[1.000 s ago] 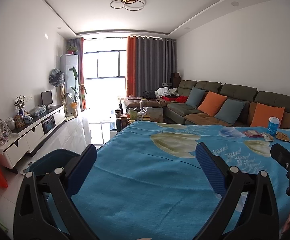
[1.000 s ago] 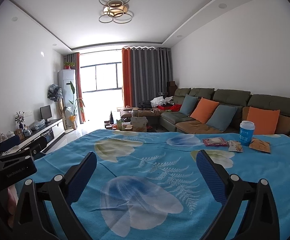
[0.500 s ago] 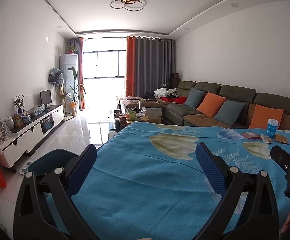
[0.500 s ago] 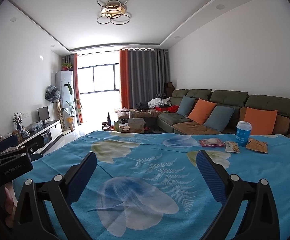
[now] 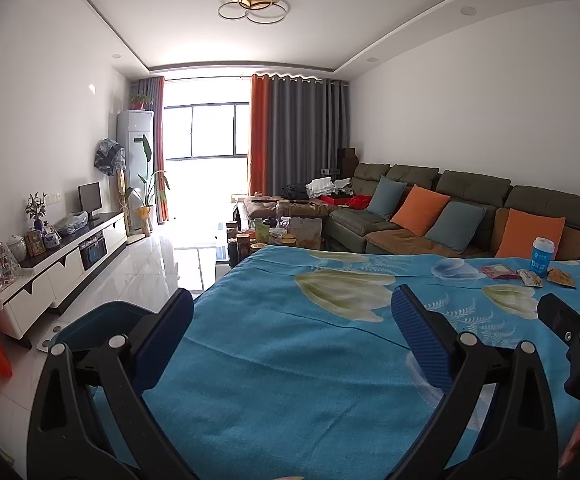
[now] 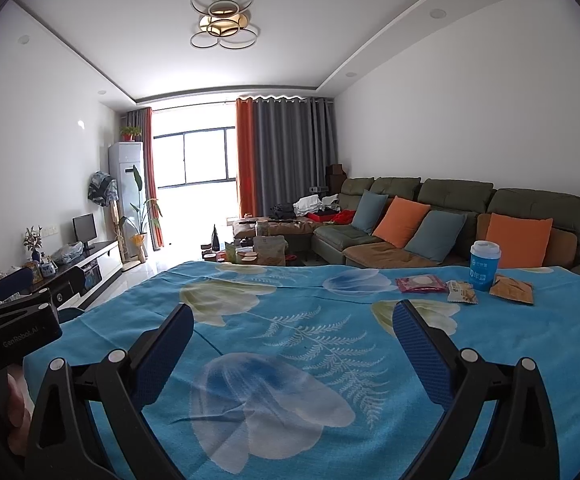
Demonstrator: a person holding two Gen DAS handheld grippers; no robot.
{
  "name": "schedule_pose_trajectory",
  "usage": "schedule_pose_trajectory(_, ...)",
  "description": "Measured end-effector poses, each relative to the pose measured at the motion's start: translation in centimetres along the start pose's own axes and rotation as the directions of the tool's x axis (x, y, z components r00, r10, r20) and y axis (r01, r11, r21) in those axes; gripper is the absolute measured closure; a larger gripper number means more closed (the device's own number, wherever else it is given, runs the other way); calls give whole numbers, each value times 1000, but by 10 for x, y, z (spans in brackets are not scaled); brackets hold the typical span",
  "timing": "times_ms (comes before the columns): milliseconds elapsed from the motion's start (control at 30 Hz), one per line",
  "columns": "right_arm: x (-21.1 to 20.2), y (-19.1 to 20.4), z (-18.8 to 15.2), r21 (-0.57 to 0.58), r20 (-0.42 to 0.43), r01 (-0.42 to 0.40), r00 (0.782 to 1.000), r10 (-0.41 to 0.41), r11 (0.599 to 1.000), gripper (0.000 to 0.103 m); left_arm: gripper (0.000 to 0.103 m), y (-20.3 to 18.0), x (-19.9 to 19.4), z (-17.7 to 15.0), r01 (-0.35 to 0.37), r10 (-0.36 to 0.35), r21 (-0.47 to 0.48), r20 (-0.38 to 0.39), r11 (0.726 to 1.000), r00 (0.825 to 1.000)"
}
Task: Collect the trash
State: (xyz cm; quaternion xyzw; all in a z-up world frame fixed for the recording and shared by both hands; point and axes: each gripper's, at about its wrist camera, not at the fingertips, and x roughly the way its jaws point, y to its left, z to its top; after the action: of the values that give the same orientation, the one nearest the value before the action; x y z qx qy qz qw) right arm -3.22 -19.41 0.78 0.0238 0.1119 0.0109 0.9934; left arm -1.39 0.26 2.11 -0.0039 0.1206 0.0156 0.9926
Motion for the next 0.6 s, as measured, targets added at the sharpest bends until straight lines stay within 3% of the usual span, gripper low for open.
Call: schedule_pose_trajectory(600,3,-1,-1,0,-7,5,1000,-5,1000,7,6,0,0,0,-1,1,2,-3,1000,1000)
